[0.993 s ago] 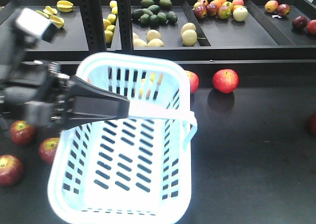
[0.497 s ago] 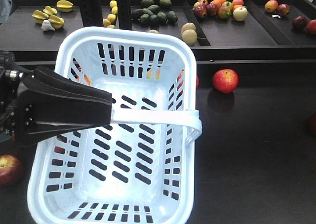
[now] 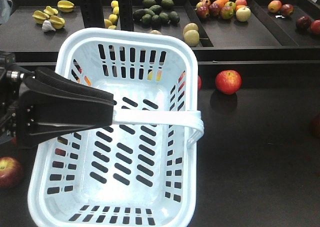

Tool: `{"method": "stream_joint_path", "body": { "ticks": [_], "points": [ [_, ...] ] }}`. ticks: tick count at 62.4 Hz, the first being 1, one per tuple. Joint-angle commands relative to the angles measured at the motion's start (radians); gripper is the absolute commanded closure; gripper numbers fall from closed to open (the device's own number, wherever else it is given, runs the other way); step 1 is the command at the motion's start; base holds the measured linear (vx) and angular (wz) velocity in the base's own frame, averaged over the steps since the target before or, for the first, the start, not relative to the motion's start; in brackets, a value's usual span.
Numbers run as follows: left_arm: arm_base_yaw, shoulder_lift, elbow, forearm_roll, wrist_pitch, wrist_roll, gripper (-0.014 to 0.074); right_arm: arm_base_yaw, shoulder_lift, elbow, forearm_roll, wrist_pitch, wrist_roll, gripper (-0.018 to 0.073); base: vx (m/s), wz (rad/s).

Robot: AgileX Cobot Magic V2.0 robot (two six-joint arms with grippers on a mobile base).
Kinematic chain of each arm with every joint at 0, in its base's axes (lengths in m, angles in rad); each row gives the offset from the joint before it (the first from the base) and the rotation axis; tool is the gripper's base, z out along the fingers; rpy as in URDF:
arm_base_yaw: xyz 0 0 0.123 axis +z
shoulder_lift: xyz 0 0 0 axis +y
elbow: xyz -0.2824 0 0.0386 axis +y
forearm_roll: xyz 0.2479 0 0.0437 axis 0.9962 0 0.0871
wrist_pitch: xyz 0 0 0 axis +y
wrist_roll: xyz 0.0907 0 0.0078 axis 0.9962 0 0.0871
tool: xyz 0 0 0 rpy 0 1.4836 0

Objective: Pick three apples into basket with both arms
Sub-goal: 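Lift the basket by its handle with the left gripper toward the robot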

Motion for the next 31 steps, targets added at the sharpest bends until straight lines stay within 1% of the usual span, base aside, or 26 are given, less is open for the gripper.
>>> {"method": "stream_joint_path", "body": {
  "ticks": [1, 31],
  "points": [
    [-0.001, -0.020, -0.028, 0.044, 0.026, 0.003, 0.0604, -0.002, -0.009, 0.010, -0.002, -0.076, 0.000, 0.0563, 0.00, 0.00],
    [-0.001, -0.020, -0.028, 0.044, 0.025, 0.003, 0.0604, -0.002, -0.009, 0.010, -0.003, -0.076, 0.000, 0.0563, 0.00, 0.00]
  ]
}}
